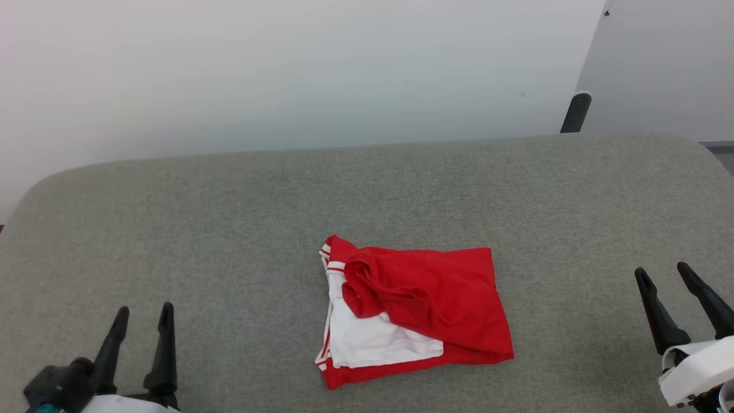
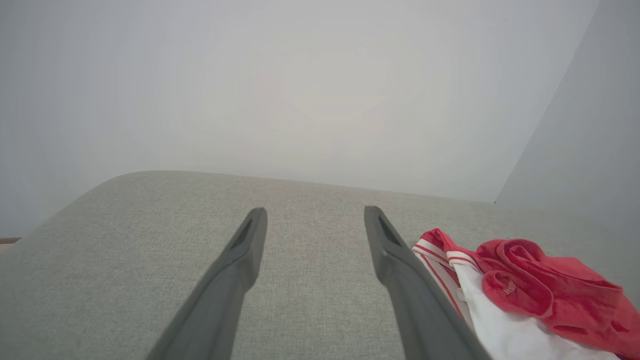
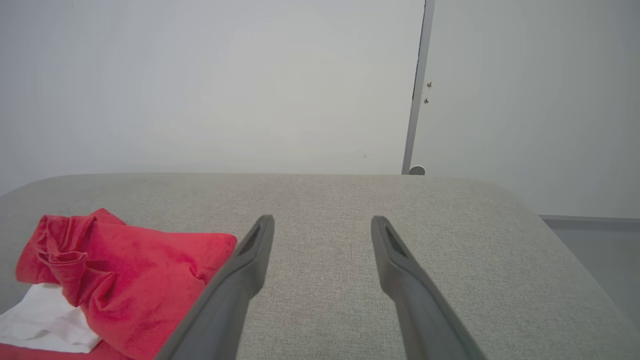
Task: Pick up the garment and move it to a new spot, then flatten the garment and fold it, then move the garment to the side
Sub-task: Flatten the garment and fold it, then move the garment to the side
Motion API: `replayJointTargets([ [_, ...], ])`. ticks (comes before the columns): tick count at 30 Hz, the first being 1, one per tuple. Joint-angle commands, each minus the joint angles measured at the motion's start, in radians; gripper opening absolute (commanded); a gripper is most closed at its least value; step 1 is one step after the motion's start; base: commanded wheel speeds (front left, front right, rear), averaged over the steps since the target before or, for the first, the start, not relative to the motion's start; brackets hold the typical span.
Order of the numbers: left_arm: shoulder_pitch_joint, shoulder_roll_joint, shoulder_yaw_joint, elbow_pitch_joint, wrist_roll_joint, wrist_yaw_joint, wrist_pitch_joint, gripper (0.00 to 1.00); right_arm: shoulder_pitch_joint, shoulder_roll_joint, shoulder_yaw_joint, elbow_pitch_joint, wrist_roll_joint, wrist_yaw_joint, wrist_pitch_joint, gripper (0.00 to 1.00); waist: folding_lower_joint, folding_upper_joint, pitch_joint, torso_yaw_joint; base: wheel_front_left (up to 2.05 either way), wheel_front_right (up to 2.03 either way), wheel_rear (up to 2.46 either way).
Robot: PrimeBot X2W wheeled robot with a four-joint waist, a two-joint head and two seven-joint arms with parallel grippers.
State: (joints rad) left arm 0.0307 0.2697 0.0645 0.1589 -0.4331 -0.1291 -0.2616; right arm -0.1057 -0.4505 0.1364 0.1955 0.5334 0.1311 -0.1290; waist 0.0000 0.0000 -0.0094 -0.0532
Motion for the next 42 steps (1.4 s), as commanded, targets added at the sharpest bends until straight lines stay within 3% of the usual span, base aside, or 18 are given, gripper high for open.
replayJointTargets([
  [1,0.003,-0.002,-0.001,-0.003,0.003,-0.002,-0.003,1.0,0.021,0.005,-0.006,-0.005,-0.01,-0.001,0.004,1.0,0.0,0.0,0.001,0.003,0.0,0.0,0.0],
  [8,-0.02,-0.007,0.007,0.004,0.006,-0.002,-0.003,1.0,0.019,0.008,-0.002,-0.026,-0.01,-0.001,0.029,1.0,0.0,0.0,0.006,0.039,0.0,0.0,0.0],
  [21,-0.056,-0.001,0.041,0.032,0.01,-0.002,-0.003,1.0,-0.033,0.028,0.092,0.006,0.003,-0.001,0.09,1.0,0.0,0.0,-0.007,0.182,0.0,0.0,0.0],
  [35,-0.083,-0.027,0.006,0.033,0.0,-0.002,-0.003,1.0,-0.129,-0.008,0.136,0.083,0.064,-0.001,0.464,1.0,0.0,0.0,0.069,0.255,0.0,0.0,0.0],
  [42,-0.127,-0.045,-0.023,0.046,-0.005,-0.002,-0.003,1.0,-0.173,0.01,0.118,0.112,0.054,-0.001,0.602,1.0,0.0,0.0,0.129,0.271,0.0,0.0,0.0],
])
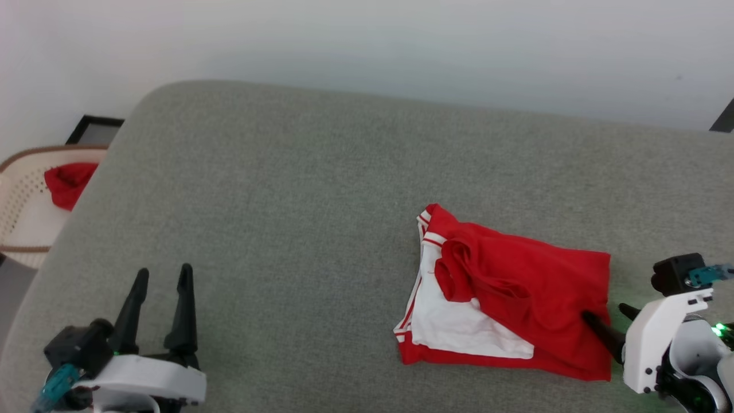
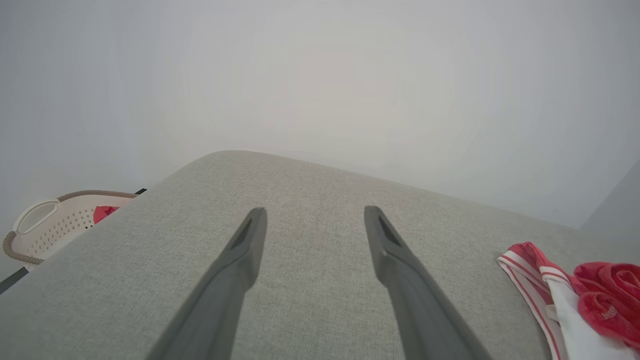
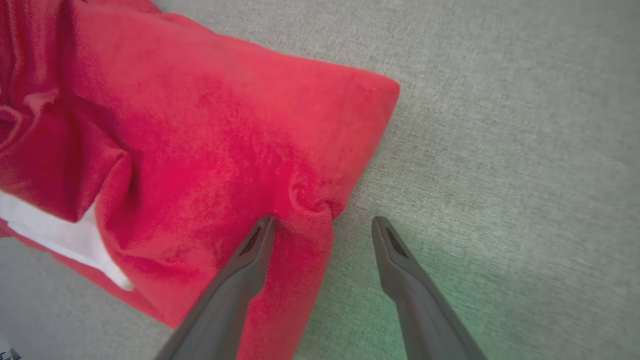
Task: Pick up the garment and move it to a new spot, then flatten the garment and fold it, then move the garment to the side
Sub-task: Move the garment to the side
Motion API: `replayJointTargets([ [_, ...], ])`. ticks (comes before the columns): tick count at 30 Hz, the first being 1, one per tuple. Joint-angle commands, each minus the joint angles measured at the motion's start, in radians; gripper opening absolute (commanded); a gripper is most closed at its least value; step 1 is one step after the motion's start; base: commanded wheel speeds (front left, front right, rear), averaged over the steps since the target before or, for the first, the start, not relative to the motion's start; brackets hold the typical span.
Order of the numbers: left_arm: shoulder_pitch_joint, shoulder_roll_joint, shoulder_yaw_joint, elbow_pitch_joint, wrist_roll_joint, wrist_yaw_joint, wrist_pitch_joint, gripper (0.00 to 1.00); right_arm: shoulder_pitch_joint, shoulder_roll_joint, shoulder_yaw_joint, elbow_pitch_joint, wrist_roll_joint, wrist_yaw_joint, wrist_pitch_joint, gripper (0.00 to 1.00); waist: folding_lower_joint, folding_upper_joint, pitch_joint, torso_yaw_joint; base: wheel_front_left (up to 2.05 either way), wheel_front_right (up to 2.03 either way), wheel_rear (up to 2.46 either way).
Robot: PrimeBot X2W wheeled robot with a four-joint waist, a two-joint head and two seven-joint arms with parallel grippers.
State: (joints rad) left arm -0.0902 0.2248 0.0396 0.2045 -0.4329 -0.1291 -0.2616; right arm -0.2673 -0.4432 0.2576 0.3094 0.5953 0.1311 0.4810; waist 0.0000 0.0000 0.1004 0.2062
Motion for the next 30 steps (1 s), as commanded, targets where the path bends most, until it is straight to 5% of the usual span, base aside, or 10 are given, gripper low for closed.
replayJointTargets([
  [1,-0.013,-0.002,-0.002,0.001,-0.006,-0.002,-0.003,1.0,-0.015,0.008,-0.006,0.003,-0.006,-0.001,0.006,1.0,0.0,0.0,0.026,0.014,0.0,0.0,0.0],
  [11,-0.051,-0.01,-0.023,0.018,-0.017,-0.002,-0.003,1.0,-0.053,0.063,0.009,0.098,-0.009,-0.001,0.113,1.0,0.0,0.0,0.064,0.041,0.0,0.0,0.0],
  [12,-0.051,-0.01,-0.024,0.02,-0.019,-0.002,-0.003,1.0,-0.057,0.064,0.021,0.101,-0.006,0.0,0.123,0.45,0.0,0.0,0.066,0.044,0.0,0.0,0.0],
  [13,-0.052,-0.01,-0.025,0.021,-0.022,-0.002,-0.003,1.0,-0.063,0.065,0.031,0.1,0.0,0.0,0.127,0.1,0.0,0.0,0.066,0.046,0.0,0.0,0.0],
  [14,-0.053,-0.011,-0.024,0.023,-0.024,-0.002,-0.003,1.0,-0.069,0.064,0.035,0.1,0.002,0.0,0.13,0.0,0.0,0.0,0.066,0.047,0.0,0.0,0.0],
  [30,-0.043,-0.007,0.002,0.02,-0.012,-0.002,-0.003,1.0,-0.173,-0.05,0.053,0.009,0.018,0.0,0.162,0.0,0.0,0.0,0.031,-0.006,0.0,0.0,0.0],
])
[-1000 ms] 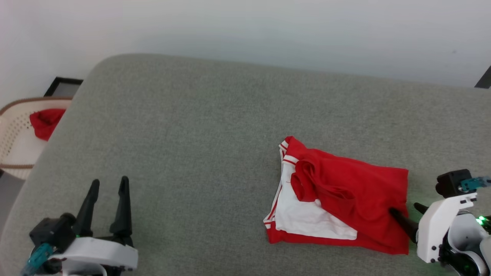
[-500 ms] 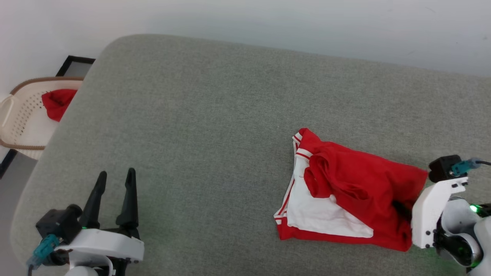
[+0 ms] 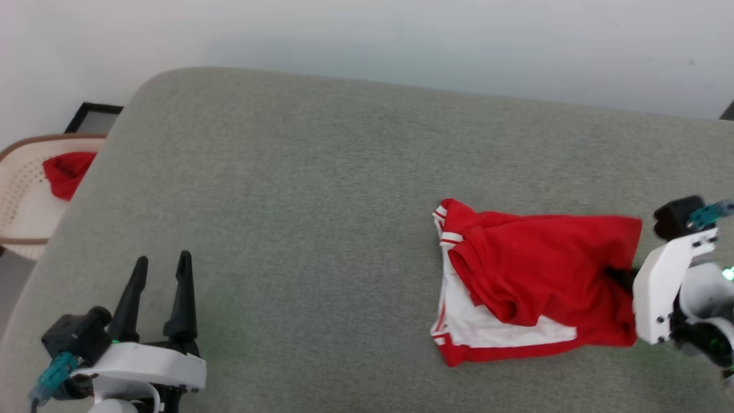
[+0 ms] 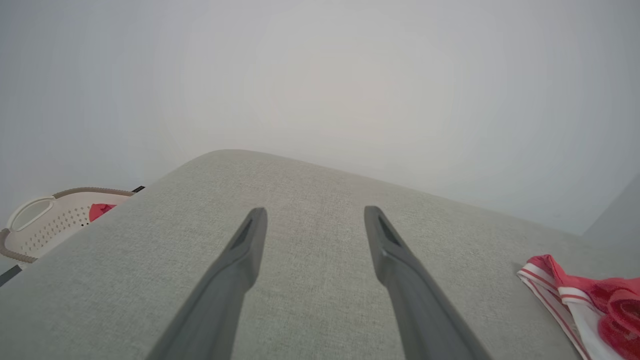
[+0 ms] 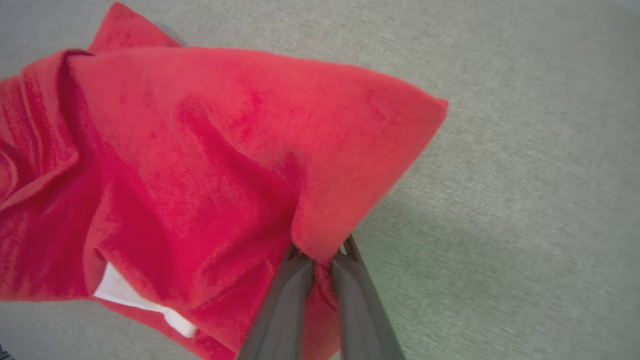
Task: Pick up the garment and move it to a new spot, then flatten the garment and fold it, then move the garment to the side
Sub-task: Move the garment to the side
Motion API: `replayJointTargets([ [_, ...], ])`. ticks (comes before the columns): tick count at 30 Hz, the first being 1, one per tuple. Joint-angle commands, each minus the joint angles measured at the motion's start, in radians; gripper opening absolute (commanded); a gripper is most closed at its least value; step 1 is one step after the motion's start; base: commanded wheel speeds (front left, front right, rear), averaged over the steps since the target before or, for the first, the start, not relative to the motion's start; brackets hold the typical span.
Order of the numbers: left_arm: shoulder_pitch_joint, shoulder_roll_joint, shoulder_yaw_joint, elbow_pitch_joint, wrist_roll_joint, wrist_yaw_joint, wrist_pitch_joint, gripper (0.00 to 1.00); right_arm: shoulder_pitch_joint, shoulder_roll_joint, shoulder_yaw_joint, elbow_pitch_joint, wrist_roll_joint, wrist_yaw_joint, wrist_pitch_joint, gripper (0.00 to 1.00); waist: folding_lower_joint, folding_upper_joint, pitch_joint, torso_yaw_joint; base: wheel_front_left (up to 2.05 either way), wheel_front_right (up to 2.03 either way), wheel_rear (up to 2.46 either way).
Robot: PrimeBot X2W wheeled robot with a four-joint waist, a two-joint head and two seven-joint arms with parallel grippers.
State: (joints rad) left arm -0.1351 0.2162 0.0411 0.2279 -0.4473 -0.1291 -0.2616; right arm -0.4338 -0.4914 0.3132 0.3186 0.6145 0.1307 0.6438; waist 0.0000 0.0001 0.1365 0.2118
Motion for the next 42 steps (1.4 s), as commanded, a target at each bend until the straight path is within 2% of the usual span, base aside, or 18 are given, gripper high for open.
replayJointTargets([
  [1,0.0,0.001,0.001,-0.004,0.004,-0.002,-0.003,1.0,-0.014,-0.012,-0.002,-0.007,-0.002,0.0,0.001,0.0,0.0,-0.0001,-0.005,-0.019,0.0,0.0,0.0],
  [16,-0.049,0.008,-0.013,-0.032,0.024,-0.002,-0.003,1.0,-0.162,-0.208,0.027,-0.036,-0.017,0.0,-0.033,0.0,0.0,-0.0001,0.04,-0.138,0.0,0.0,0.0],
  [30,-0.149,0.037,-0.047,-0.073,0.036,-0.002,-0.003,1.0,-0.335,-0.365,0.083,0.103,-0.032,0.0,-0.18,0.0,0.0,-0.0001,0.192,-0.242,0.0,0.0,0.0],
  [42,-0.25,0.071,-0.098,-0.084,0.033,-0.002,-0.003,1.0,-0.454,-0.468,0.139,0.218,-0.116,-0.001,-0.32,0.0,0.0,-0.0001,0.321,-0.258,0.0,0.0,0.0],
])
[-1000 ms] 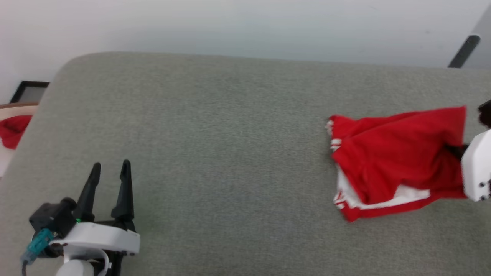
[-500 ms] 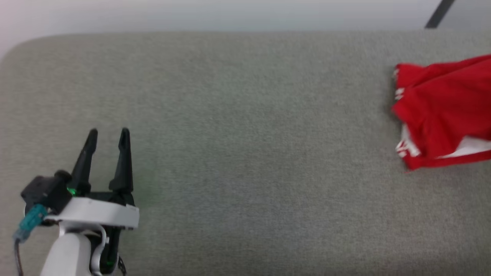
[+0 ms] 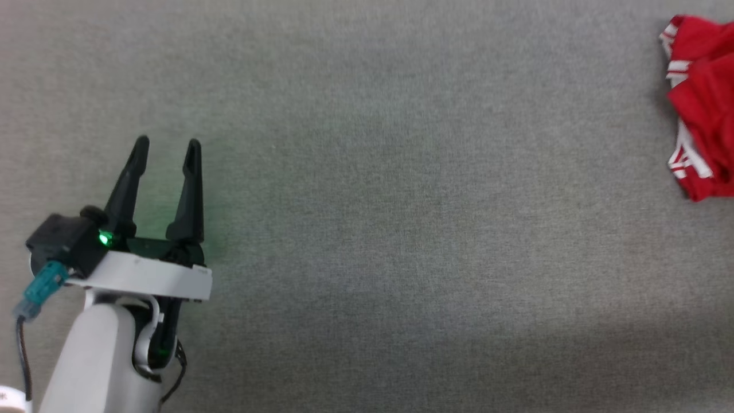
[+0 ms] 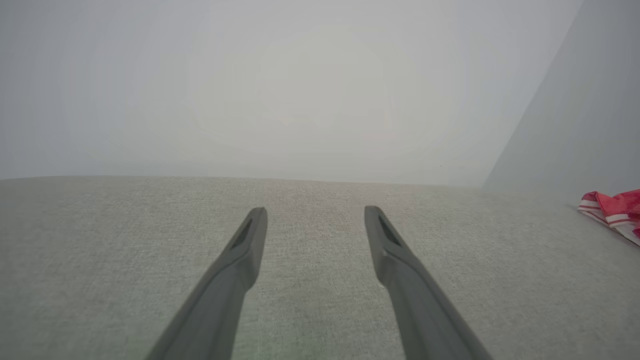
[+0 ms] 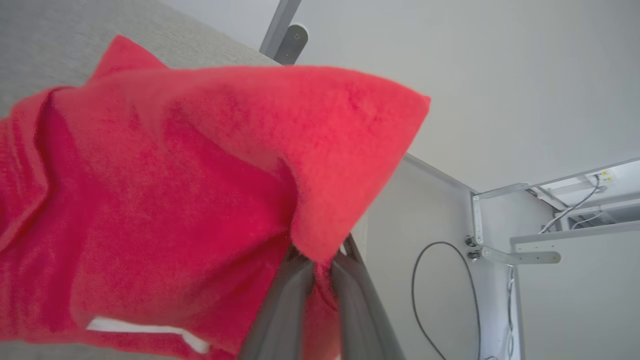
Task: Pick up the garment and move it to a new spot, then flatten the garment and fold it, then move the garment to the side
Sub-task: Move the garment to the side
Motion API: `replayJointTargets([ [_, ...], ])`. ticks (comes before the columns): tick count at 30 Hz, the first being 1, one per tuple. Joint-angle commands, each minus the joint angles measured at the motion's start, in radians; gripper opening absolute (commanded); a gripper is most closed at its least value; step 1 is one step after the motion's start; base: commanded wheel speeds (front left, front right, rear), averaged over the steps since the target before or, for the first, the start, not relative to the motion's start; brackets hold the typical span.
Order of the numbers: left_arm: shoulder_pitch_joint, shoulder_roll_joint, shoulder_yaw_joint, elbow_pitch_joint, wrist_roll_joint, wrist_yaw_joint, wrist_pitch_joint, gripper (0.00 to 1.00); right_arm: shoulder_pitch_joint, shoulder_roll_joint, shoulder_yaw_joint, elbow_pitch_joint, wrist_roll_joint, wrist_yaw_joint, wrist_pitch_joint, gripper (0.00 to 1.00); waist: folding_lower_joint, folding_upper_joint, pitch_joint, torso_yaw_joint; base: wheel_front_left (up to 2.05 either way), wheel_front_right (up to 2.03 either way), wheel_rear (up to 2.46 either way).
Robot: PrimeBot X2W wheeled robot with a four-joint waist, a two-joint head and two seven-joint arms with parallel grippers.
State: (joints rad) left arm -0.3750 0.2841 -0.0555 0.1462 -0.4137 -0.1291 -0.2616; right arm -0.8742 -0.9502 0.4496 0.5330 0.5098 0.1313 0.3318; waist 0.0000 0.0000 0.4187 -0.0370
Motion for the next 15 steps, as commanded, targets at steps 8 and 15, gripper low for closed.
replayJointTargets([
  [8,-0.049,0.015,-0.022,-0.009,-0.003,-0.002,-0.003,1.0,-0.074,-0.029,0.019,0.103,-0.117,-0.001,-0.062,0.0,0.0,0.0,0.098,0.005,0.0,0.0,0.0],
  [15,-0.07,0.017,-0.033,-0.008,-0.006,-0.002,-0.003,1.0,-0.109,-0.003,-0.006,0.183,-0.191,-0.001,-0.107,0.0,0.0,0.0,0.124,0.019,0.0,0.0,0.0],
])
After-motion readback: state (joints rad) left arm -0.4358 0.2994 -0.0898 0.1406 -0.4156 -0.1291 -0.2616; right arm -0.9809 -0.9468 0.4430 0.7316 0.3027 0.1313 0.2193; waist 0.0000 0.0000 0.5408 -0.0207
